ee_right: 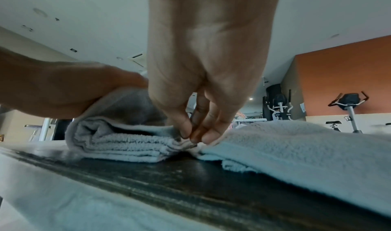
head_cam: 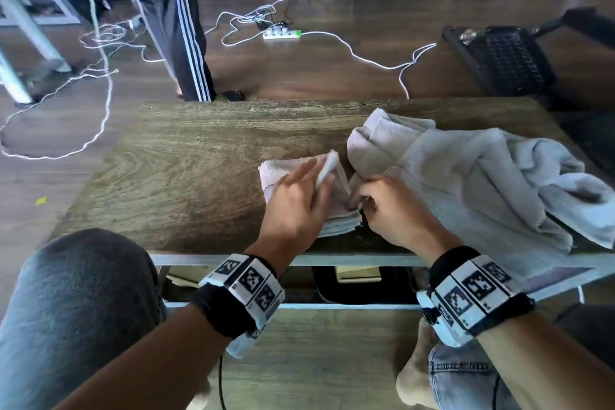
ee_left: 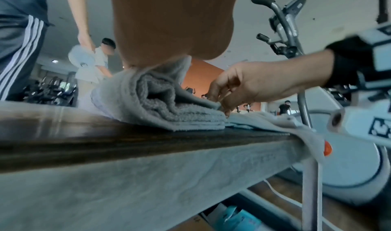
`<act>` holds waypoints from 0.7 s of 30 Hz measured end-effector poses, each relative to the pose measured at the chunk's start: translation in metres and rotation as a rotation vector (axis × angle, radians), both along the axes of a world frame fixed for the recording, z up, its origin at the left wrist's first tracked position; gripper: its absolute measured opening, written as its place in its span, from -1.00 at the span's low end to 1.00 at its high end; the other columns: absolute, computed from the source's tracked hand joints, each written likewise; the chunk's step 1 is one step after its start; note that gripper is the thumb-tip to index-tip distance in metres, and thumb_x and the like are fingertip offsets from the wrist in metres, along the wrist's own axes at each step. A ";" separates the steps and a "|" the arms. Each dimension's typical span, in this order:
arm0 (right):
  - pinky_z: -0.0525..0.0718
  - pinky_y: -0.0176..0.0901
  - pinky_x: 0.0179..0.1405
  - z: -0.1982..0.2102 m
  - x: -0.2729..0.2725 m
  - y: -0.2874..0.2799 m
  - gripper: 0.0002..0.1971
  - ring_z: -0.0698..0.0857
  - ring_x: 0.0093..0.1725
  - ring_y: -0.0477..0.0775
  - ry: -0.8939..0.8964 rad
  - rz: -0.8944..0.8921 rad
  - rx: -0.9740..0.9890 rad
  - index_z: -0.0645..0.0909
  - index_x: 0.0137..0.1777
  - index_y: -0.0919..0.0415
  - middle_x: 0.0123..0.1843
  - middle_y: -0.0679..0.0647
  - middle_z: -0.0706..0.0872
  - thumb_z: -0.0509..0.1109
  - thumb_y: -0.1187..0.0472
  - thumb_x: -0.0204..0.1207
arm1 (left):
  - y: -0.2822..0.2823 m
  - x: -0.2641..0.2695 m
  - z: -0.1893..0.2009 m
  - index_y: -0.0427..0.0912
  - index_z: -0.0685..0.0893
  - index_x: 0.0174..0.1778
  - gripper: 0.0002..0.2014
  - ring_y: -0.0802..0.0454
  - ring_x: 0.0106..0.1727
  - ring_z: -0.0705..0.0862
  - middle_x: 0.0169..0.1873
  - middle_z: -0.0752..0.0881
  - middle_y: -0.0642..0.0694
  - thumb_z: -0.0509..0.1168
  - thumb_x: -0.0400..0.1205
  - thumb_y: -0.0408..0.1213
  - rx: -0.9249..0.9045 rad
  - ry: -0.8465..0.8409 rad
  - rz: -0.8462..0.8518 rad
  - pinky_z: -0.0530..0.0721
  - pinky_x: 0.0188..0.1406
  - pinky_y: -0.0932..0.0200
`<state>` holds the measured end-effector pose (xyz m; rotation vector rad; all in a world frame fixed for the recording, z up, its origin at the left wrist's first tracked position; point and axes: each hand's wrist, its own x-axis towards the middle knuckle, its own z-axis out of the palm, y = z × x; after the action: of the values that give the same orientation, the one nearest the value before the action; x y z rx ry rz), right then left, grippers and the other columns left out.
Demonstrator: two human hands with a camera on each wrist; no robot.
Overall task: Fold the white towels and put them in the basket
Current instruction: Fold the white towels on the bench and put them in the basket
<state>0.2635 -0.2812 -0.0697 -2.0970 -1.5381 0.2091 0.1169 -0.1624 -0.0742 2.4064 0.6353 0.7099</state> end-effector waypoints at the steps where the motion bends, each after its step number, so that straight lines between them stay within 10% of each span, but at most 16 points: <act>1: 0.73 -0.03 -0.11 0.000 0.000 -0.001 -0.70 0.70 -0.12 -0.03 0.006 -0.017 -0.013 0.81 -0.18 0.07 -0.03 -0.05 0.76 0.36 0.48 0.49 | 0.003 0.000 -0.009 -0.03 0.50 0.49 -0.51 -0.09 0.54 0.46 0.46 0.58 -0.13 -0.07 0.75 0.07 0.086 0.142 -0.041 0.45 0.47 -0.05; 6: 0.75 0.01 -0.16 0.002 0.000 0.002 -0.77 0.71 -0.22 0.01 0.050 -0.128 0.022 0.77 -0.14 0.15 -0.12 0.00 0.74 0.35 0.46 0.44 | 0.005 -0.005 -0.033 0.05 0.16 0.68 -0.38 -0.12 0.72 0.05 0.70 0.14 -0.16 -0.18 0.66 0.11 0.305 0.462 -0.144 0.05 0.67 -0.22; 12: 0.63 -0.14 -0.29 0.002 -0.012 0.011 -0.70 0.72 -0.28 -0.04 0.245 -0.261 -0.034 0.68 -0.18 0.16 -0.28 0.00 0.76 0.38 -0.05 0.63 | 0.004 -0.008 -0.030 0.03 0.08 0.72 -0.44 -0.05 0.73 0.00 0.71 0.09 -0.06 -0.04 0.78 0.00 0.274 0.403 -0.151 0.03 0.68 -0.18; 17: 0.62 -0.31 -0.18 -0.002 -0.009 0.020 -0.94 0.77 -0.07 -0.06 0.341 -0.322 -0.070 0.76 -0.03 0.06 -0.15 -0.12 0.78 0.50 0.16 0.53 | 0.006 -0.011 -0.029 0.03 0.08 0.72 -0.37 -0.07 0.72 0.04 0.71 0.11 -0.09 -0.18 0.70 0.11 0.287 0.401 -0.164 0.05 0.68 -0.17; 21: 0.72 -0.15 -0.11 0.001 -0.013 0.025 -0.81 0.73 -0.11 -0.14 0.387 -0.322 -0.035 0.69 0.02 -0.01 -0.13 -0.16 0.75 0.52 -0.04 0.49 | 0.010 -0.016 -0.030 0.06 0.14 0.70 -0.38 -0.12 0.72 0.08 0.70 0.14 -0.13 -0.20 0.69 0.12 0.280 0.385 -0.170 0.12 0.66 -0.19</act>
<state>0.2509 -0.2562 -0.0685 -2.1404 -0.9666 0.4922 0.1010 -0.1528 -0.1043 2.8496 0.4936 0.2770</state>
